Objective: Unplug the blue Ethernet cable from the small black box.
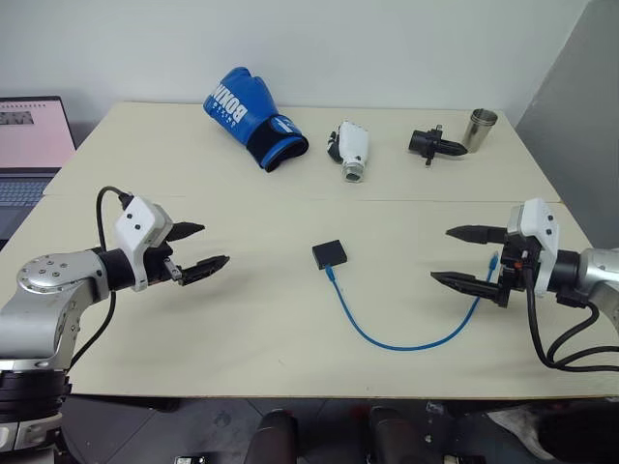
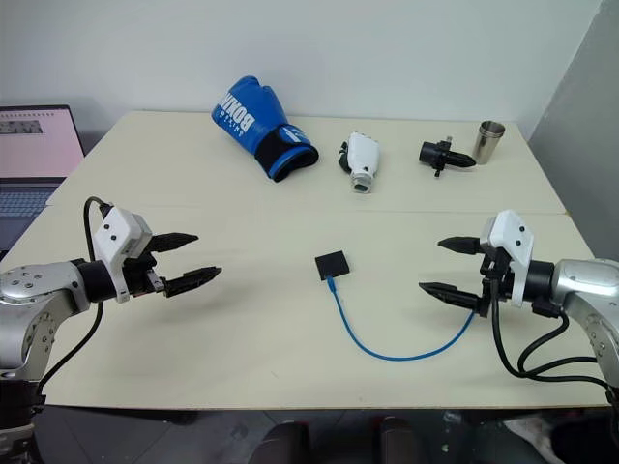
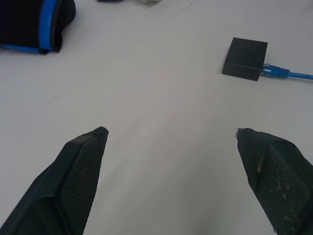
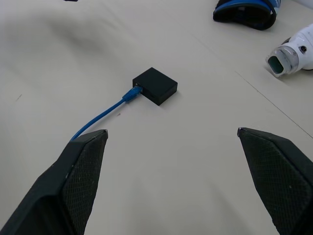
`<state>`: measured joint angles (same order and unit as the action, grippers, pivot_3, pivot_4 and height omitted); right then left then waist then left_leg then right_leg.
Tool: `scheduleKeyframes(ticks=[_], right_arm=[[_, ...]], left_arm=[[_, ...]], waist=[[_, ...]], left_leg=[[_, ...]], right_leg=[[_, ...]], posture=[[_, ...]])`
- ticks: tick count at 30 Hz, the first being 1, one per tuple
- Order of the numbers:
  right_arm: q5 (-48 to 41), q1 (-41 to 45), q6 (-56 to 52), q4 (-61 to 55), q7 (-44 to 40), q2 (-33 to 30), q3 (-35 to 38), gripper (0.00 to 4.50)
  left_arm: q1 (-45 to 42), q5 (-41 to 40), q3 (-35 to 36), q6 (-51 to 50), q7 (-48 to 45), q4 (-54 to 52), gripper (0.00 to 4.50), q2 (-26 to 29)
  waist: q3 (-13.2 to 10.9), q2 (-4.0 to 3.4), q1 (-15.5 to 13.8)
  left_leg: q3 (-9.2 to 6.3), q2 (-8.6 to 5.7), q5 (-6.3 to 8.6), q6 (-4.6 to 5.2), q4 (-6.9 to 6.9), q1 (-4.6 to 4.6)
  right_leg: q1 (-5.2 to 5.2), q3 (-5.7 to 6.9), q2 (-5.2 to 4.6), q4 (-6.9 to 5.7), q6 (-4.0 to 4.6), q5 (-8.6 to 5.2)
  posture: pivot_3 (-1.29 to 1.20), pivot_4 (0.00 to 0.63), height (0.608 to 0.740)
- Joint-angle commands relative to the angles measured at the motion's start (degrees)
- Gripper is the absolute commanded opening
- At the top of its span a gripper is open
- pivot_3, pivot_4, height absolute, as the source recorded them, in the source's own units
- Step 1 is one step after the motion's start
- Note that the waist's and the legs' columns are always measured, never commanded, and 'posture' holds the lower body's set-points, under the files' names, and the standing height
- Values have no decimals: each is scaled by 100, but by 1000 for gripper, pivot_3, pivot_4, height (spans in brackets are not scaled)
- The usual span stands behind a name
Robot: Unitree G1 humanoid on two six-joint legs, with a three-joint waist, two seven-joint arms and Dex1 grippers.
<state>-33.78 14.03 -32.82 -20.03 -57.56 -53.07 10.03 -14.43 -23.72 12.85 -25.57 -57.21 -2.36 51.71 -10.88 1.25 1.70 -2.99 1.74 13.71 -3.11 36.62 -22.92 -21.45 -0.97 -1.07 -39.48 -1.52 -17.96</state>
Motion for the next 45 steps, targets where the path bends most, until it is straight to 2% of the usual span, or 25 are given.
scheduleKeyframes(ticks=[1,12,17,20,23,28,30,34,38,42,45], right_arm=[[-16,88,94,-98,-109,-93,115,4500],[42,-5,94,-185,-121,-117,75,4500],[17,-13,3,-386,-48,-4,-25,4500],[22,-34,-116,-746,320,391,-387,4500],[423,-41,-167,-901,868,919,-1017,4500],[1274,50,-379,-678,1906,1846,-2081,4500],[1611,134,-548,-478,2518,2461,-2477,4500],[2096,365,-646,14,3169,3384,-3058,4500],[2377,538,-693,545,3560,3943,-3153,4500],[2616,653,-781,899,3761,4141,-3170,4500],[2642,695,-1018,982,3856,4234,-3032,4078]], left_arm=[[-101,-101,104,105,-164,-118,4479,92],[-222,-68,46,-64,-115,-94,4479,66],[-236,-2,-82,169,-431,21,4479,127],[-162,54,-219,450,-785,45,4479,168],[17,238,-479,830,-1181,-20,4479,286],[23,329,-726,1172,-1528,21,4479,321],[-101,344,-817,1227,-1565,64,4479,250],[-243,378,-982,1259,-1629,61,4479,169],[-322,386,-1042,1263,-1630,81,4479,129],[-348,390,-1058,1288,-1636,74,4479,116],[-378,408,-1061,1300,-1624,80,4500,117]], waist=[[0,0,0],[0,0,0],[0,0,-1],[0,0,5],[1,0,21],[1,1,5],[0,0,-4],[2,3,8],[2,3,13],[3,3,12],[3,3,15]], left_leg=[[0,0,0,0,0,0],[1,0,0,0,1,0],[1,0,0,0,1,0],[0,0,0,0,1,1],[-2,4,0,0,0,1],[5,0,0,0,0,-2],[3,0,0,0,1,-5],[1,0,0,0,4,-4],[8,-2,0,0,4,-7],[6,-2,0,0,5,-7],[5,0,0,0,5,-5]], right_leg=[[0,0,0,0,0,0],[0,-1,0,-1,0,0],[0,-1,0,-1,0,0],[0,0,1,-2,0,0],[0,0,3,-3,0,0],[-9,-5,1,-10,1,0],[-12,-3,2,-11,1,0],[-18,-4,5,-26,2,0],[-30,-10,4,-43,4,-1],[-31,-7,4,-46,4,-1],[-31,-7,6,-49,4,-1]], posture=[[0,150,740],[0,150,740],[0,150,740],[0,150,740],[0,150,740],[0,150,740],[0,150,740],[0,150,740],[0,150,740],[0,150,740],[0,150,740]])
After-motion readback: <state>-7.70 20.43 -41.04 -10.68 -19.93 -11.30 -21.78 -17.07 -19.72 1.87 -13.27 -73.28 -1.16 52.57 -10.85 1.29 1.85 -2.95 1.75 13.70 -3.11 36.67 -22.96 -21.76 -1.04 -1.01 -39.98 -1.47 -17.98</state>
